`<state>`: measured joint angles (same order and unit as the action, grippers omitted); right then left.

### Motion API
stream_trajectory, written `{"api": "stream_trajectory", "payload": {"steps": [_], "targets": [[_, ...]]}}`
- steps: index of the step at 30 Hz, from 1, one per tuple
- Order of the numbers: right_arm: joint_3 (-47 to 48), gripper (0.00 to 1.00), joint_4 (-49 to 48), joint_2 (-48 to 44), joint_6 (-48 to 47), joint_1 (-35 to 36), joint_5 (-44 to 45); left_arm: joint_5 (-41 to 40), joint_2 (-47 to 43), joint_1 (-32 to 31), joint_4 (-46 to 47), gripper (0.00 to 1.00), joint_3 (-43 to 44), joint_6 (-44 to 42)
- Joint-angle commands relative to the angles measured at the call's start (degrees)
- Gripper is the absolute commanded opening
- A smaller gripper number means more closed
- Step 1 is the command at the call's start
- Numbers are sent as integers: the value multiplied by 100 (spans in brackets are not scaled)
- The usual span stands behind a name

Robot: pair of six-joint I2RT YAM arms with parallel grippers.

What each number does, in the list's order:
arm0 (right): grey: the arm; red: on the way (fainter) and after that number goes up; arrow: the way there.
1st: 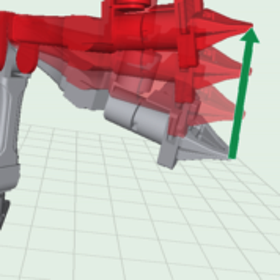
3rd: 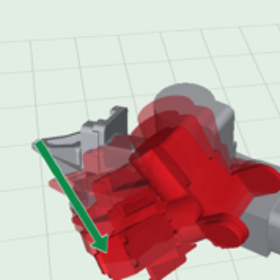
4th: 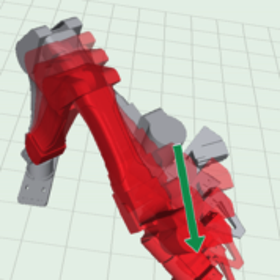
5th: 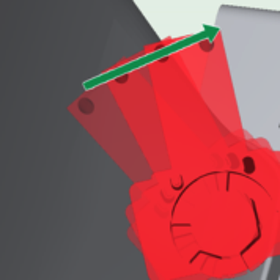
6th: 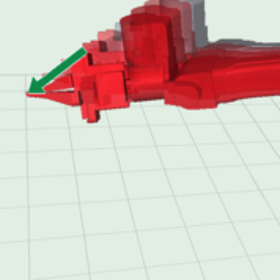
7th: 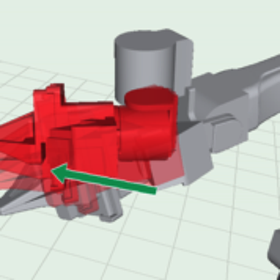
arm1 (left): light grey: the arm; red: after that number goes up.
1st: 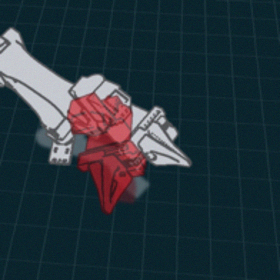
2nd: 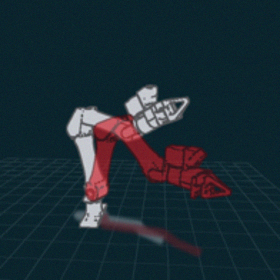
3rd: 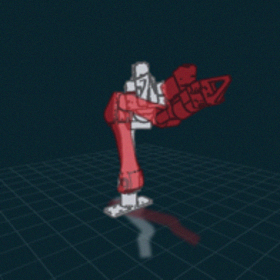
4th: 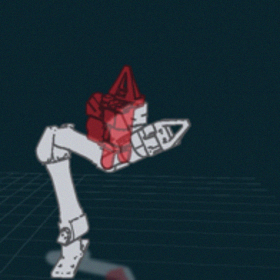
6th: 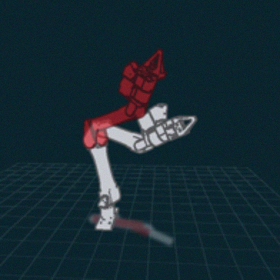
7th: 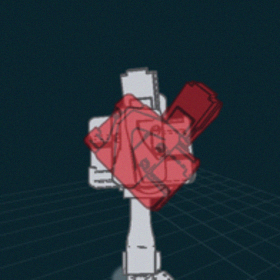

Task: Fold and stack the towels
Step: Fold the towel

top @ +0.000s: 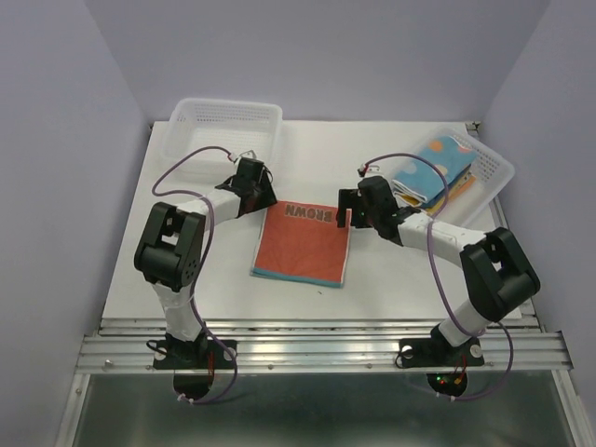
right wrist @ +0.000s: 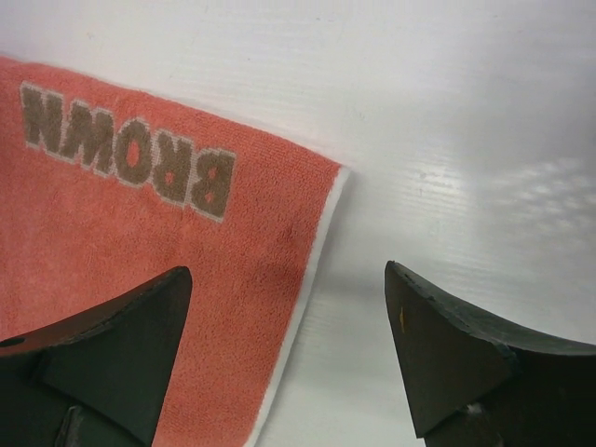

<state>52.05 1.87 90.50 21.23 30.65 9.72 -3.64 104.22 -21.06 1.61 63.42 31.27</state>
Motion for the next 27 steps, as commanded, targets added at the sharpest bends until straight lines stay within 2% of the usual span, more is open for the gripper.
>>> {"api": "stream_trajectory", "payload": {"steps": [1,7,17,21,23,24,25,27], "targets": [[367,86,-442,108,-5,-86,-145,21,141,40,147,54,303,-51],[463,74,-556,398,30,-191,-154,82,370,40,156,50,443,2],[762,64,-547,1004,-14,-358,-75,197,634,40,173,42,584,90],[885,58,-556,1207,-23,-393,-66,249,696,40,182,31,610,108],[912,57,-600,1312,-58,-402,-23,328,739,40,191,19,637,108],[964,56,-609,1356,-84,-411,39,337,774,40,191,9,645,116],[999,56,-600,1400,-84,-420,57,338,792,40,191,2,654,117],[1131,53,-451,1549,-146,-446,162,337,819,40,182,0,681,134]]}}
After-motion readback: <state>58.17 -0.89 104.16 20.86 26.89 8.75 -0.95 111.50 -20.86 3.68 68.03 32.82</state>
